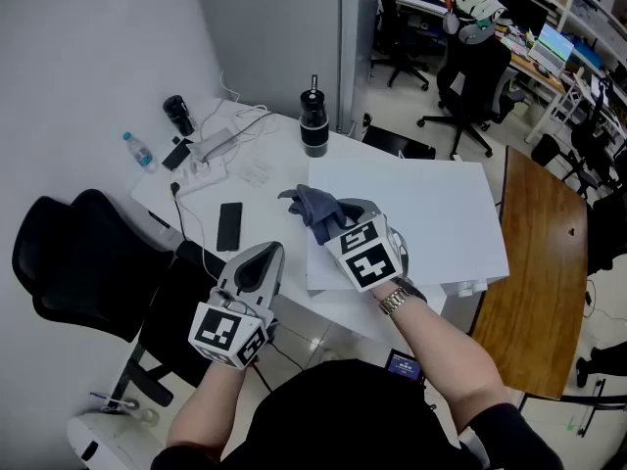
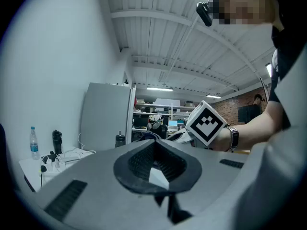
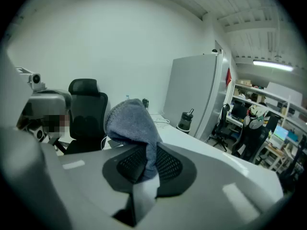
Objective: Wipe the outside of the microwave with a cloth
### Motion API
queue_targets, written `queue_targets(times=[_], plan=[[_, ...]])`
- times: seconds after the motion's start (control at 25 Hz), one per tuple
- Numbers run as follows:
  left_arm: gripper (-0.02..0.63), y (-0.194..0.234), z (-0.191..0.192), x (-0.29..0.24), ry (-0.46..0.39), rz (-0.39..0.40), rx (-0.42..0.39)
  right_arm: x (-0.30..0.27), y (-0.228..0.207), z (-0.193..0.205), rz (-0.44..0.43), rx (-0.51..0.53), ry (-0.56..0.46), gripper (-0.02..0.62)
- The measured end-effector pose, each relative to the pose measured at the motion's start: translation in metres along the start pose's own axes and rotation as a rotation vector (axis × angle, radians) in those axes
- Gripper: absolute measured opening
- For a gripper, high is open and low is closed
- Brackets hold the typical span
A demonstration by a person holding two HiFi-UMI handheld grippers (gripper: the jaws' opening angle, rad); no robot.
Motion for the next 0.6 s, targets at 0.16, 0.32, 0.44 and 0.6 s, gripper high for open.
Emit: queue_targets(times=[0.16, 0.32, 0.44, 0.6], plan=[[0.006, 0.004, 0.002, -0.005, -0.002, 0.015, -0.001, 0.000, -0.007, 0.005, 0.023, 0.013, 0.012, 0.044], [0.006, 0.005, 0.003, -0.011, -0.007, 0.032, -0.002, 0.003, -0.020, 0.013, 0.051, -0.001, 0.028, 0.044], [0.006, 0.003, 0.000, -0.016, -0.012, 0.048, -0.002, 0.008, -0.029, 0.018, 0.069, -0.013, 0.034, 0.044], [0.006, -0.003, -0.005, -0.021, -0.019, 0.060, -0.008, 0.017, -0.044, 0.027, 0.094, -0.023, 0.045, 0.044]])
Point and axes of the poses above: the fingertips, and each gripper's own axes: x backward along the fingers, y to its left, z out of its underside, the point moved 5 cm from there along x, backward along the fingers, and after that the axes turned 5 degrees about z, right-handed, at the moved point
